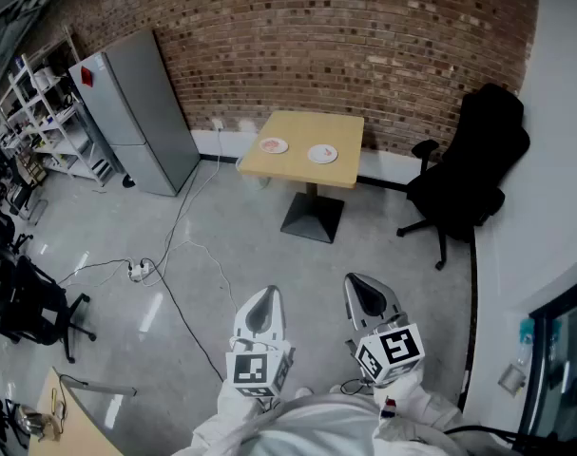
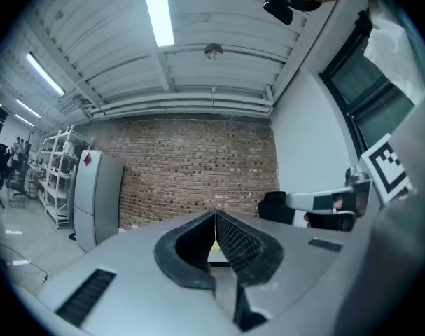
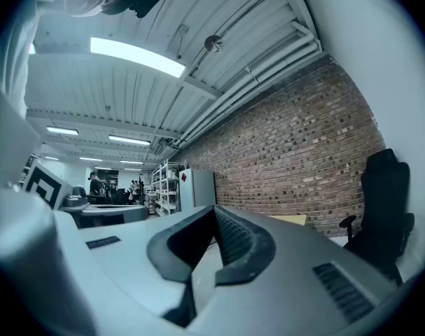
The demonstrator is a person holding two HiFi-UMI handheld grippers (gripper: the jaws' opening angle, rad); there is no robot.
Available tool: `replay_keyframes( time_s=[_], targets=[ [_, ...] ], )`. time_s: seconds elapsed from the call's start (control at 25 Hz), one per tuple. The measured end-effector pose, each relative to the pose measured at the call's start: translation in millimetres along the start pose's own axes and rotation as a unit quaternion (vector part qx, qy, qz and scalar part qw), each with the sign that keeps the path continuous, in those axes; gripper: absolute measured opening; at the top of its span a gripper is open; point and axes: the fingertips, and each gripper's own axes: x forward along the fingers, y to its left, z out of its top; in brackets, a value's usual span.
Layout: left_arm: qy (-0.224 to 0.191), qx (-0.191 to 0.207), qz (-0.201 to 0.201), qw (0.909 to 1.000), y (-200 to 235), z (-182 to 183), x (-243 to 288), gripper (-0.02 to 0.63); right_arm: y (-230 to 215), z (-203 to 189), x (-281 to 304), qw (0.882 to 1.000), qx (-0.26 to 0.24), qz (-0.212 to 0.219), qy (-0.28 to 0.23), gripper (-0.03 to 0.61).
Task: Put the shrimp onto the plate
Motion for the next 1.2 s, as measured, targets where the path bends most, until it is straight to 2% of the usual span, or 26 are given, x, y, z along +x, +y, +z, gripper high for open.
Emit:
replay_keyframes(
  time_s=[0.2,0.52,0.64,0.84,1.04,1.2],
  targets=[
    [-0.002,0.009,0.001,1.0,0,-13,11,0.012,-11,-1,3,1.0,0.006,0.002,-0.004,0.023],
    [0.001,0.029,0.008,0.9996,-44,-17,26,0.012,-55,-1,-26,1.0,0.02,0.005,-0.013,0.025],
    [0.016,0.026,0.01,0.9995,-55,-18,29,0.012,-65,-5,-29,1.0,0.025,0.004,-0.011,0.025],
    [0.012,0.036,0.007,0.9993,-51,-26,47,0.012,-79,-8,-21,1.0,0.024,-0.003,-0.008,0.024],
    [0.034,0.011,-0.009,0.9993,-45,-38,87,0.012,-100,-24,10,0.999,0.027,-0.019,0.006,0.023],
    [0.037,0.006,-0.02,0.9991,-20,-45,128,0.012,-112,-31,52,0.999,0.02,-0.032,0.021,0.023]
  ],
)
